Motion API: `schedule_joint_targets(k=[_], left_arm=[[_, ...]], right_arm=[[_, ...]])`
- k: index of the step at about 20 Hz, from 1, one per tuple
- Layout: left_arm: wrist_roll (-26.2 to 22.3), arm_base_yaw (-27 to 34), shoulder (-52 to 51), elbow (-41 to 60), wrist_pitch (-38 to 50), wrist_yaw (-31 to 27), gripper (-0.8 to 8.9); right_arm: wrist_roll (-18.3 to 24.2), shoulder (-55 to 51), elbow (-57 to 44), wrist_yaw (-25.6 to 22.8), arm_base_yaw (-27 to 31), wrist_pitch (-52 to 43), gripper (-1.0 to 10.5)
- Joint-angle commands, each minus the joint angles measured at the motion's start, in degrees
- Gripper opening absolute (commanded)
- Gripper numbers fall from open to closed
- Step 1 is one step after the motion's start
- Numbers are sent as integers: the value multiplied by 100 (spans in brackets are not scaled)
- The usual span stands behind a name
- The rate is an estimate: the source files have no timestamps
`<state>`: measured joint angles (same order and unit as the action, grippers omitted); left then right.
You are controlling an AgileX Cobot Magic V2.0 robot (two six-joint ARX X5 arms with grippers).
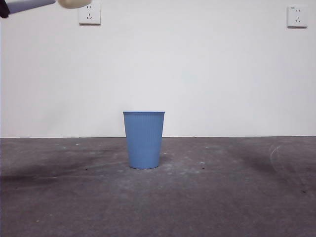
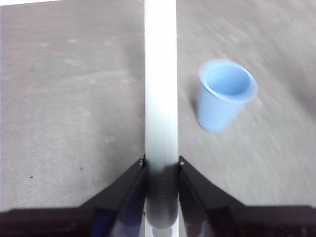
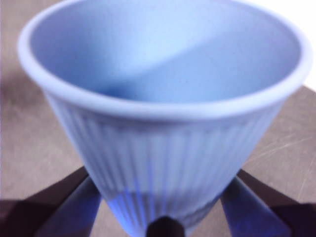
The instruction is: Pick up the cup brush,pick up the cup,insert the brush into the cup,clean the cup,put the cup brush back,put the cup back to the fixed position on the table
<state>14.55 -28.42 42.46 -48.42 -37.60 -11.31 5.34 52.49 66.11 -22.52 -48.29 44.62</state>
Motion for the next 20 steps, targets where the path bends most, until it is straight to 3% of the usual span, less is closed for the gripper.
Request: schedule_joint_targets(k=[1,4,7,14,20], left_arm=[[92,649,459,2,363,717,-9],[151,1259,1198,2,763,1349,-9],[295,1508,2050,2,1110,1475,-9],[428,1390,3705,2,1832,1604,-9],[437,1370,4542,2,2282,1582,-9]], right_arm=[[-68,-184,22,9,-9,-90,-17],[-83,-372,22,144,-9,-87,-17],[-94,-498,22,170,-9,-90,-17],[-142,-498,22,168,-9,-87,-17],[-214,-468,20,151,-9,-96,-17]])
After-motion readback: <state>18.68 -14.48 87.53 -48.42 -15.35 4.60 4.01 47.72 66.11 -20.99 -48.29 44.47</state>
